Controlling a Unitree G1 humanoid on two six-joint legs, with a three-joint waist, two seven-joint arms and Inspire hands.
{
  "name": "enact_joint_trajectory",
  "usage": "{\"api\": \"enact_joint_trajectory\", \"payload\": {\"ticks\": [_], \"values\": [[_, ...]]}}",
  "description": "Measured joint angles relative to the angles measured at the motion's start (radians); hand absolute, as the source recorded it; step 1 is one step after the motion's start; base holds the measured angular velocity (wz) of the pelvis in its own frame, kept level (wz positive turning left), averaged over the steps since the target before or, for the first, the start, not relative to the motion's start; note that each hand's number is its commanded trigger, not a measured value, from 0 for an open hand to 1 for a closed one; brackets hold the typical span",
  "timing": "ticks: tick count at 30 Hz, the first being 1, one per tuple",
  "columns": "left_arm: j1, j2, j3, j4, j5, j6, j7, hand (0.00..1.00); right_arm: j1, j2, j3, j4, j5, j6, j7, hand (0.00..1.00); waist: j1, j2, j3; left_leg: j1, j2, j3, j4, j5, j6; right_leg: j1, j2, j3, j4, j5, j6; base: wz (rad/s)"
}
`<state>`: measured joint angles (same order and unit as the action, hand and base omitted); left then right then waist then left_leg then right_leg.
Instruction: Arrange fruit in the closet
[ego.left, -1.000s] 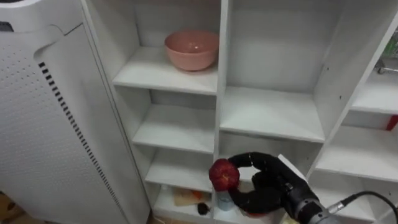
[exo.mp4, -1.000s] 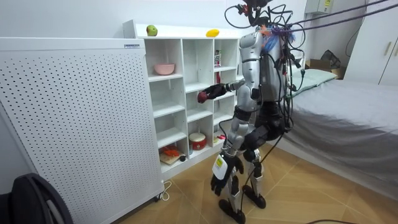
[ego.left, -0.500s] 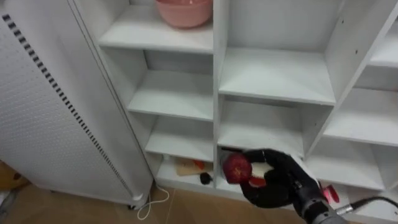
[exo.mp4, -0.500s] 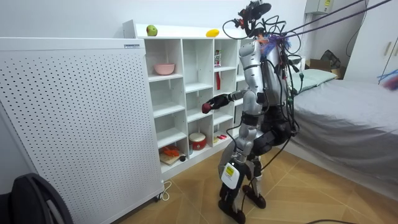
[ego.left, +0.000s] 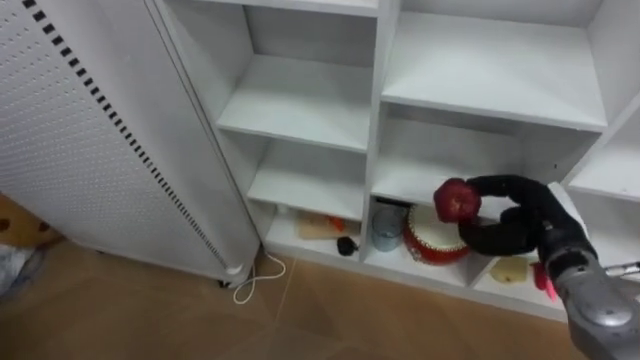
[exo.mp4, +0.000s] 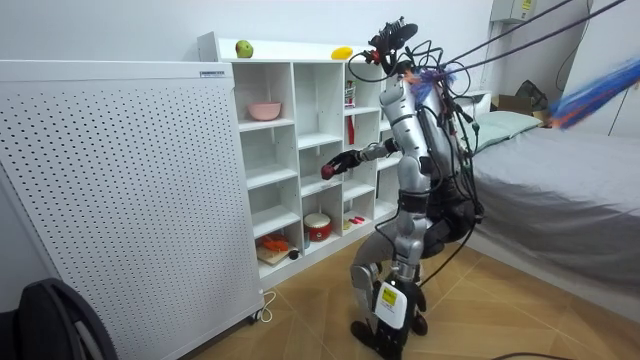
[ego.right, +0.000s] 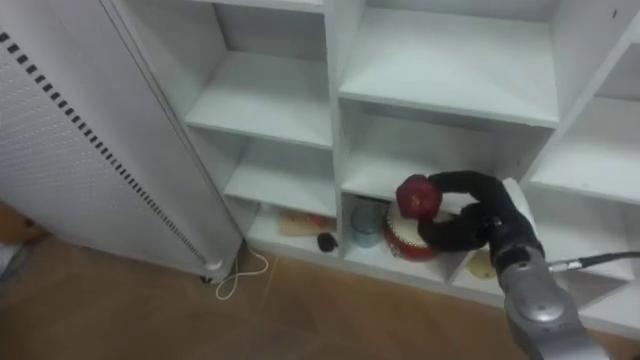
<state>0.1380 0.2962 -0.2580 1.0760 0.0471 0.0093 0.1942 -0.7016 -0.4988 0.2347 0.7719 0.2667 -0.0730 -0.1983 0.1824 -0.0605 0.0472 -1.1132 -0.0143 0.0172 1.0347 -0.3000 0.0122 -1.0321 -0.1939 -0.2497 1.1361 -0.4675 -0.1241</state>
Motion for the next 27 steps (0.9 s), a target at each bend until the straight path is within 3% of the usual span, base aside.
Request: {"api": "enact_joint_trajectory", "payload": {"ticks": [3, 8, 10, 21, 22, 23, 24, 27], "values": [[0.027, 0.008, -0.002, -0.042, 0.0, 0.015, -0.002, 0.0, -0.014, -0.009, 0.001, 0.01, 0.0, 0.0, -0.014, 1.0, 0.001, -0.021, 0.0014, -0.027, -0.003, 0.004, 0.023, -0.003, 0.004, -0.026, -0.016, -0.002, 0.031, -0.013, 0.0, 0.11], [0.068, 0.012, -0.002, -0.124, 0.0, 0.029, -0.007, 0.0, -0.044, -0.044, 0.014, 0.046, 0.022, 0.009, -0.057, 1.0, 0.015, -0.025, 0.002, -0.092, 0.001, 0.007, 0.098, -0.026, 0.013, -0.078, -0.033, -0.004, 0.1, -0.036, 0.004, 0.06], [0.078, 0.024, -0.004, -0.147, -0.011, 0.034, -0.007, 0.0, -0.064, -0.055, 0.025, 0.066, 0.045, 0.01, -0.082, 1.0, 0.014, -0.025, 0.0025, -0.12, 0.0, 0.009, 0.118, -0.03, 0.017, -0.103, -0.039, -0.004, 0.12, -0.043, 0.014, 0.0], [0.101, 0.07, -0.021, -0.195, -0.063, 0.035, -0.001, 0.0, -0.119, -0.077, 0.027, 0.131, 0.254, 0.011, -0.234, 1.0, 0.014, -0.037, 0.0093, -0.149, -0.002, 0.037, 0.128, -0.034, 0.03, -0.131, -0.071, 0.0, 0.146, -0.06, 0.028, 0.07], [0.105, 0.071, -0.021, -0.196, -0.079, 0.035, 0.0, 0.0, -0.128, -0.081, 0.027, 0.131, 0.276, 0.01, -0.253, 0.58, 0.014, -0.039, 0.0108, -0.154, -0.004, 0.036, 0.129, -0.034, 0.031, -0.135, -0.073, -0.001, 0.148, -0.061, 0.027, 0.07], [0.107, 0.071, -0.021, -0.196, -0.082, 0.035, 0.0, 0.0, -0.133, -0.082, 0.027, 0.133, 0.284, 0.011, -0.263, 0.38, 0.013, -0.04, 0.011, -0.156, -0.005, 0.036, 0.129, -0.034, 0.031, -0.137, -0.074, -0.002, 0.148, -0.061, 0.026, 0.06], [0.111, 0.071, -0.02, -0.196, -0.085, 0.035, 0.0, 0.0, -0.147, -0.087, 0.026, 0.141, 0.311, 0.011, -0.283, 0.0, 0.013, -0.04, 0.011, -0.159, -0.008, 0.033, 0.129, -0.034, 0.031, -0.139, -0.076, -0.004, 0.148, -0.061, 0.025, 0.08], [0.134, 0.069, -0.021, -0.197, -0.098, 0.031, 0.026, 0.0, -0.185, -0.089, 0.026, 0.149, 0.421, 0.016, -0.333, 0.0, 0.014, -0.04, 0.011, -0.169, -0.015, 0.029, 0.134, -0.033, 0.035, -0.146, -0.079, -0.004, 0.151, -0.061, 0.026, 0.03]]}}
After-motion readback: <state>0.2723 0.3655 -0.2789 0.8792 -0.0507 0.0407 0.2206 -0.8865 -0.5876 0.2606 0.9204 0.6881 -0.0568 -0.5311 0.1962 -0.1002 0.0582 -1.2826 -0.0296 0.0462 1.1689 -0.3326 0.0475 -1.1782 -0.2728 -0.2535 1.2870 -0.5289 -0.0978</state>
